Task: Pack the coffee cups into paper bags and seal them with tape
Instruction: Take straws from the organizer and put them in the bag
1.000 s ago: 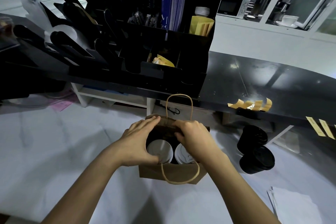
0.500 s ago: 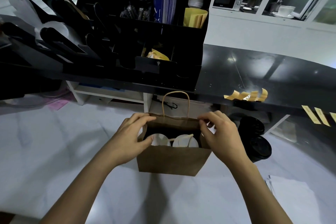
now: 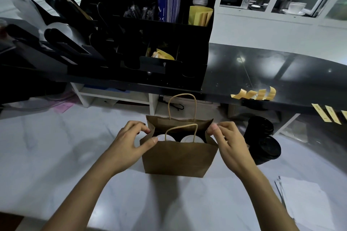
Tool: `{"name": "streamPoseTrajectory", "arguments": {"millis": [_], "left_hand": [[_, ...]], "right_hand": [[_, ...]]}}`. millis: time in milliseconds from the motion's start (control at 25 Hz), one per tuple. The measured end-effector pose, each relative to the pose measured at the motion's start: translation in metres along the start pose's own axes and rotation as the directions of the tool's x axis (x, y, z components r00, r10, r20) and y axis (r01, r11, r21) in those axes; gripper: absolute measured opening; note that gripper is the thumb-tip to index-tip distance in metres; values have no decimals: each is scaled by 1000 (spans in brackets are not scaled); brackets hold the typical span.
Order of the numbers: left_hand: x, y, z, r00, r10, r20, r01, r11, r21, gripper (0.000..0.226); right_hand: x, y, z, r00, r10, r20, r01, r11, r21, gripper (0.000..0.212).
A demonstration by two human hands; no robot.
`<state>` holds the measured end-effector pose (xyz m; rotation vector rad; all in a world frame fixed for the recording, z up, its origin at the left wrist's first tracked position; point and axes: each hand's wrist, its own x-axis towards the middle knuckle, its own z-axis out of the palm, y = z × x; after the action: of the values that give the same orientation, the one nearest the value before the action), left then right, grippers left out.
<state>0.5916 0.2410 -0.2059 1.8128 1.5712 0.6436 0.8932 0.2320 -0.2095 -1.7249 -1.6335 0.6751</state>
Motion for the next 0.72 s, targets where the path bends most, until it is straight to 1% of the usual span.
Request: {"name": "streamPoseTrajectory", "arguments": {"millis": [120,240,360,480,520,720], "left_hand": [[1,-1,4,999,16,43,-17,1000,16,39],[4,-2,6,999,48,7,-49,998,41,38],[7,-1,6,997,73,-8,-72,996,59,32],[10,-1,4,998,63,-5,-63,997,44,28],[10,0,3,998,58,-8,-58,998,39,28],[12,0,4,998,57,-14,-57,998,33,29]], "right_hand": [[-2,-2,-1,999,-6,46,6,1000,7,42],[-4,-2,-2,996,-30,86,30,1000,-7,41],[-4,1,-3,990,-67,124,72,996,-44,31],[-1,7,-5,979,-124,162,138,987,-79,15],[0,9,-6,975,-136,174,153,984,-89,14],[4,11,-7,971,-136,194,160,981,-112,19]]}}
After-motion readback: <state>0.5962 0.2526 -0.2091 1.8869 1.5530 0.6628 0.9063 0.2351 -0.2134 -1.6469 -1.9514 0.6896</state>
